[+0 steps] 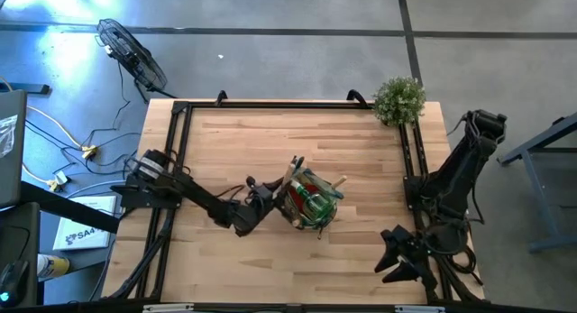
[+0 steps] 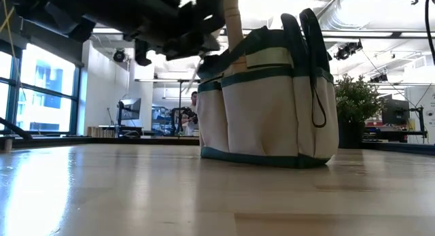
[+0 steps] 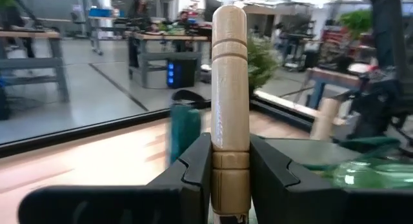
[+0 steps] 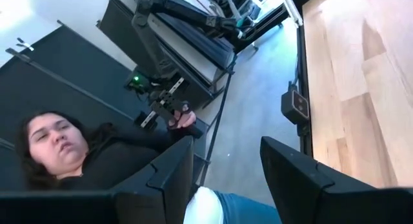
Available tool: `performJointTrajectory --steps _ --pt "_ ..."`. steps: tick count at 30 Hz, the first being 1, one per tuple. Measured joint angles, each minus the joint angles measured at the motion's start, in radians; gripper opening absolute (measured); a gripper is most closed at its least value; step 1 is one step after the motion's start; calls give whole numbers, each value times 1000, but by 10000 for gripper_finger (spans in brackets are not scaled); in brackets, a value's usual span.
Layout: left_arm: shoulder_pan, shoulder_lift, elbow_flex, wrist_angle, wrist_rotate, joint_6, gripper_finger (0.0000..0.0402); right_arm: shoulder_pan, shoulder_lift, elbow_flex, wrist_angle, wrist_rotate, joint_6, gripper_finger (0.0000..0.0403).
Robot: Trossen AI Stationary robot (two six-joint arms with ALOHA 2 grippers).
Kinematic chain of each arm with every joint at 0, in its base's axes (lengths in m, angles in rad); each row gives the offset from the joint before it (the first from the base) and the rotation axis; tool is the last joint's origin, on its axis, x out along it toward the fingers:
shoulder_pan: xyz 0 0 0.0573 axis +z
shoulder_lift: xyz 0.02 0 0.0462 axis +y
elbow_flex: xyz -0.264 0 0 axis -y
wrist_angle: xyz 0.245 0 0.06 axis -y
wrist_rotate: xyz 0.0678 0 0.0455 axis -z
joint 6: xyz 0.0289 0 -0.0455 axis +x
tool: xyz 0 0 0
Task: Pick & Place Garden tools in Gardening bag
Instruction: Put the brown trowel into the gardening bag
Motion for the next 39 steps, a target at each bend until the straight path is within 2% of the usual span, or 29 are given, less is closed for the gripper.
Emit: performJointTrajectory --steps 6,14,22,32,39 --pt "0 77 110 -1 4 95 63 31 0 0 2 51 38 172" --pt "2 105 217 8 38 236 63 72 0 0 1 106 71 172" --pt "36 105 199 2 78 201 63 75 0 0 -5 112 68 172" --pt "-1 105 133 -3 -5 144 63 75 1 0 -6 112 70 172" --pt "-52 105 92 -2 -124 120 63 75 1 0 -6 121 70 172"
